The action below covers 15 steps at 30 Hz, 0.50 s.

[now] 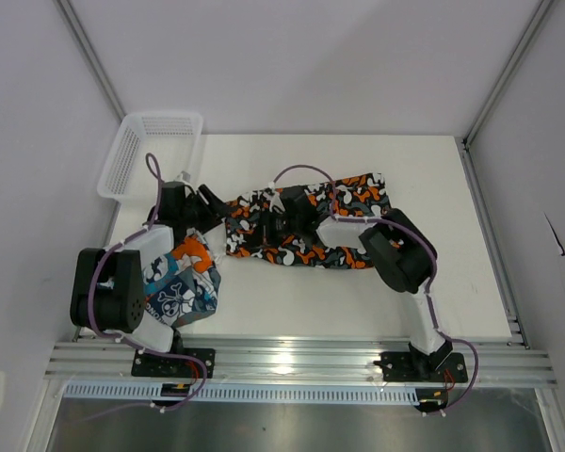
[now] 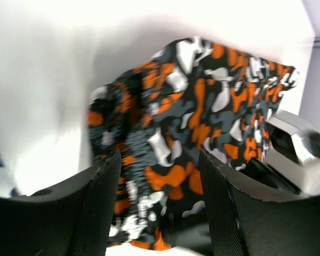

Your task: Fold and stack the shorts

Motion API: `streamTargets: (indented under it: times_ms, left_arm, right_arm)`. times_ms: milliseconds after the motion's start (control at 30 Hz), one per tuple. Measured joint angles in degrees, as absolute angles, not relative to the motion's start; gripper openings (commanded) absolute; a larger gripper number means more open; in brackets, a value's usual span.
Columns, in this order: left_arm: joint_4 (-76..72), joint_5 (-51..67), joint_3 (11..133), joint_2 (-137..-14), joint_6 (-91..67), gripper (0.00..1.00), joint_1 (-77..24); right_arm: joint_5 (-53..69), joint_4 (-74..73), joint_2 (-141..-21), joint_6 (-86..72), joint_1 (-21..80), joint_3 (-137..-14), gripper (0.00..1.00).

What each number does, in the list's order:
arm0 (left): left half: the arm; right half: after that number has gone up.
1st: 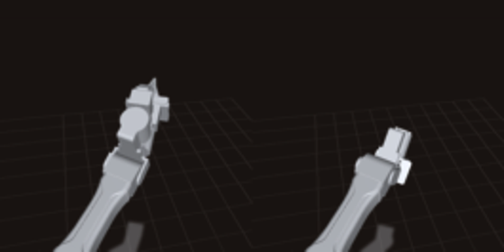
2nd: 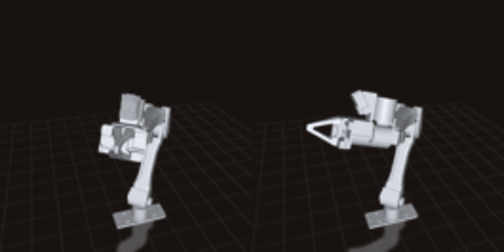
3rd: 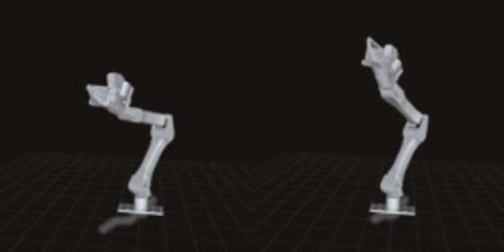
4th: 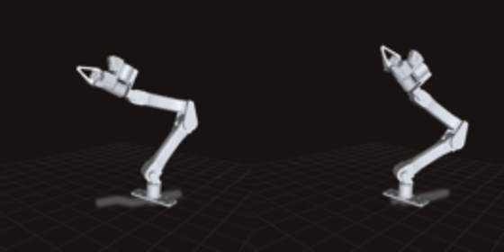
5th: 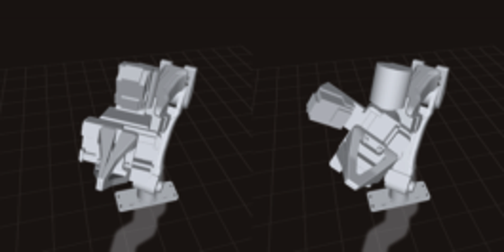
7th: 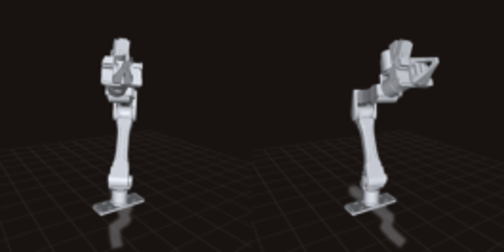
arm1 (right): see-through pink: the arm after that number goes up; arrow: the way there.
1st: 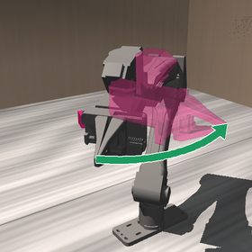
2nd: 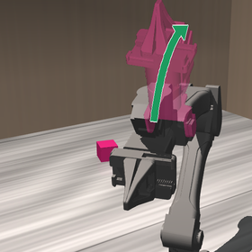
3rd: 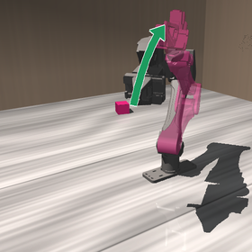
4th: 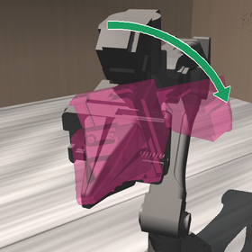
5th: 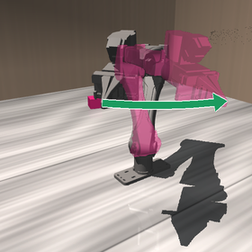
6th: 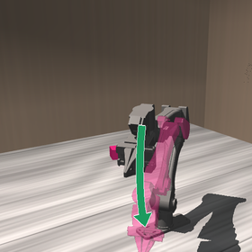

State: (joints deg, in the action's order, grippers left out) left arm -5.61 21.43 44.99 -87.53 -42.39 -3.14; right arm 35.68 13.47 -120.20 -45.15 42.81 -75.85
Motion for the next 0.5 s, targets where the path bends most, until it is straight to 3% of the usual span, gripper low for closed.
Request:
streamTargets:
  times_ms: [167,500]
  left_arm:
    - [-9.89,21.5,39.77,-87.53,-42.35,0.65,-2.46]
    - [-15.14,21.26,34.83,-84.47,-42.41,0.68,-2.48]
  right_arm:
    - [31.4,13.39,-125.89,-48.97,42.39,-75.85,0.03]
    - [25.85,5.67,-124.86,-48.77,42.33,-76.97,0.03]
